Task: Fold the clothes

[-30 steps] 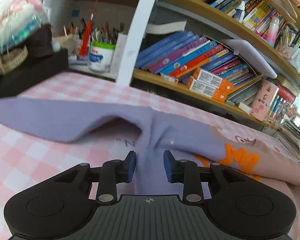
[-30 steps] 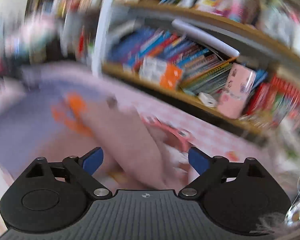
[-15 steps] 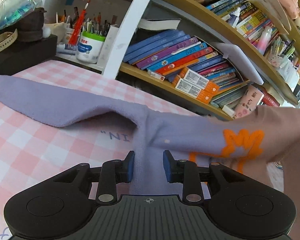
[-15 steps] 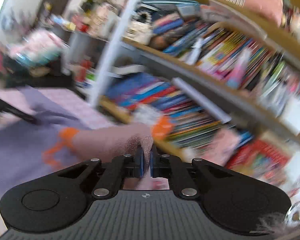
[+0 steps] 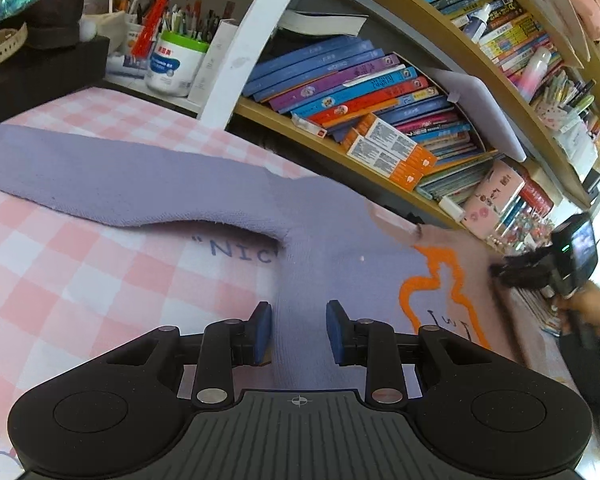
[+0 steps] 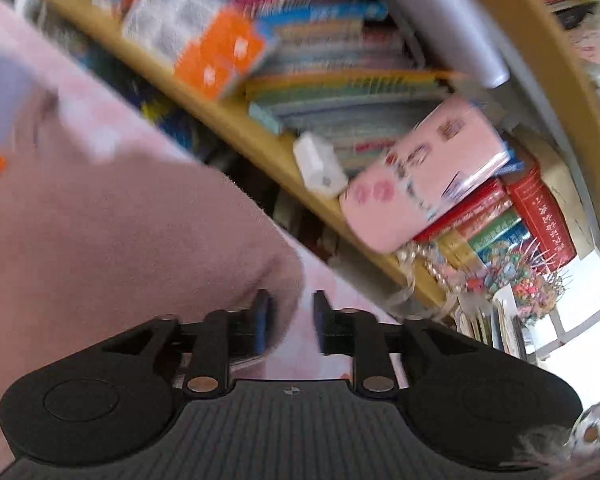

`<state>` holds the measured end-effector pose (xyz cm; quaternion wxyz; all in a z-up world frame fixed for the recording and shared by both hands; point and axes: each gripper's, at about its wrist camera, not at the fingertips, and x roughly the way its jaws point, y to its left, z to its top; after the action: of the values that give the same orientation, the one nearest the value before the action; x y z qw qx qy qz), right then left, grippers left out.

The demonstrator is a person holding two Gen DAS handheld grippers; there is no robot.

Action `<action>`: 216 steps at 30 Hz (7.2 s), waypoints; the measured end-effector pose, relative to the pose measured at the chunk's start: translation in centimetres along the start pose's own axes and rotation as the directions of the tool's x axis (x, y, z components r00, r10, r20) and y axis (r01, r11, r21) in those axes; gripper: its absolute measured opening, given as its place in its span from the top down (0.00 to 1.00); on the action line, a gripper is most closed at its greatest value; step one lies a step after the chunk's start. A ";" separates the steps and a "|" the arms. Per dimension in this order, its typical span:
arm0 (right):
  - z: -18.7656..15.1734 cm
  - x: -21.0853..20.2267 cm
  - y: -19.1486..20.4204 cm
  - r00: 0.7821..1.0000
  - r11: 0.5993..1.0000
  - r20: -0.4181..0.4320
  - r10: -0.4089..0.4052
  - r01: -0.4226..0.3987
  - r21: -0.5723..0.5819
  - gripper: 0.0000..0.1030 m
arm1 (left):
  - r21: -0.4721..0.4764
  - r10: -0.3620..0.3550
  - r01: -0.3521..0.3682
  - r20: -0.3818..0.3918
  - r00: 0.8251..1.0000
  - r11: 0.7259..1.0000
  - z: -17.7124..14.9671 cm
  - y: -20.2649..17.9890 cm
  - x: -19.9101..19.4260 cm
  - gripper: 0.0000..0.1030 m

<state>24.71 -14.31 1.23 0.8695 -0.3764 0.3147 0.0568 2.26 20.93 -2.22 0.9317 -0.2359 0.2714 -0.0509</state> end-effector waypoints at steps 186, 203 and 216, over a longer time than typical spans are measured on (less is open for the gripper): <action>-13.9 -7.6 0.0 0.828 0.695 0.338 0.448 -0.560 0.450 0.55 | 0.425 0.391 -0.394 0.097 0.915 0.815 -1.0 -7.8 -3.0 0.32; -14.1 -7.9 -0.2 0.831 0.689 0.337 0.442 -0.555 0.466 0.81 | 0.301 0.329 -0.316 0.007 0.944 0.900 -0.4 -4.6 -1.7 0.35; -14.2 -8.0 -0.1 0.816 0.672 0.356 0.456 -0.577 0.464 0.49 | 0.297 0.295 -0.283 0.003 0.955 0.912 -0.6 -4.2 -0.8 0.29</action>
<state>11.27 -23.08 -1.33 0.9153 0.0044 0.3174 0.2478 1.42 17.20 -0.32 0.9478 -0.0507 0.3120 0.0427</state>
